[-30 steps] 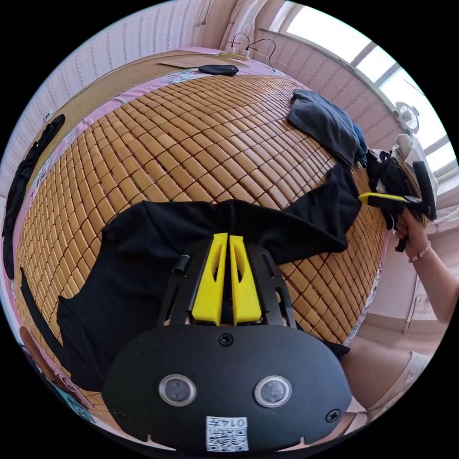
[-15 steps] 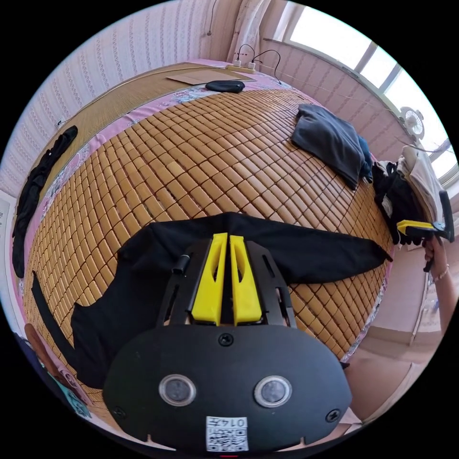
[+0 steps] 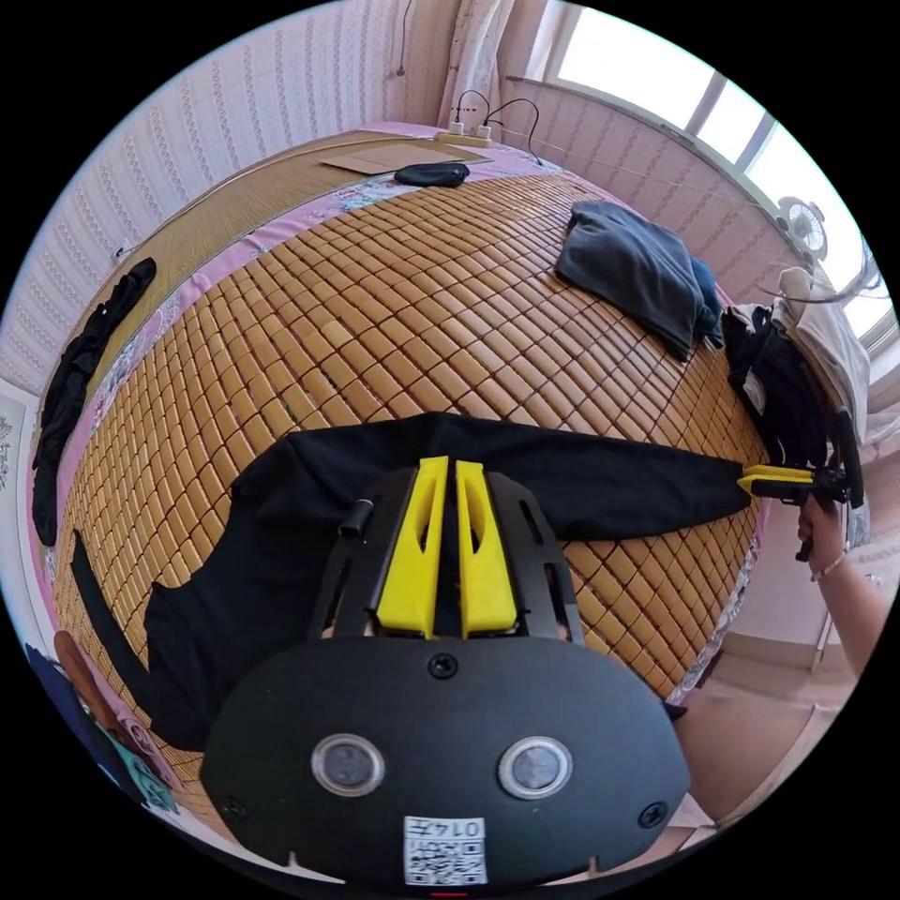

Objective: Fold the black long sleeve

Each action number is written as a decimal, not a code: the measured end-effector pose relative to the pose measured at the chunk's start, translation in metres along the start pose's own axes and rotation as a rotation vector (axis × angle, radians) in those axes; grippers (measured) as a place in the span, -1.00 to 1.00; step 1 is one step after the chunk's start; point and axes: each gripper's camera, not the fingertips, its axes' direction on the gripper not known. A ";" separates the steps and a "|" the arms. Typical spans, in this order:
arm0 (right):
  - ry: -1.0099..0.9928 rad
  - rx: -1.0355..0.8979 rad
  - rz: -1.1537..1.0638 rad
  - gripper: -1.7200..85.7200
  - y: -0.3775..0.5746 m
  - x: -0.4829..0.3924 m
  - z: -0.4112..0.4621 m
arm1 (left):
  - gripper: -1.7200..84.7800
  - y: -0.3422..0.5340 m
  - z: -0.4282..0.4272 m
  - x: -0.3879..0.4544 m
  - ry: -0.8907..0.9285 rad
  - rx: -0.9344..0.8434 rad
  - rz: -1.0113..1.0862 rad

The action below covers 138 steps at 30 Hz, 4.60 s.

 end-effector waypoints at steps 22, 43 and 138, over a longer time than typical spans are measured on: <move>0.077 -0.023 -0.061 -0.78 0.009 -0.044 -0.062 | -0.83 -0.005 0.093 -0.003 0.025 -0.070 0.041; 0.048 0.066 -0.103 -0.95 0.056 -0.101 -0.089 | -0.98 0.032 0.072 0.005 0.048 0.049 0.117; -0.834 0.517 0.685 -0.96 0.195 0.296 -0.042 | -0.98 -0.148 0.170 0.418 0.672 -0.241 0.856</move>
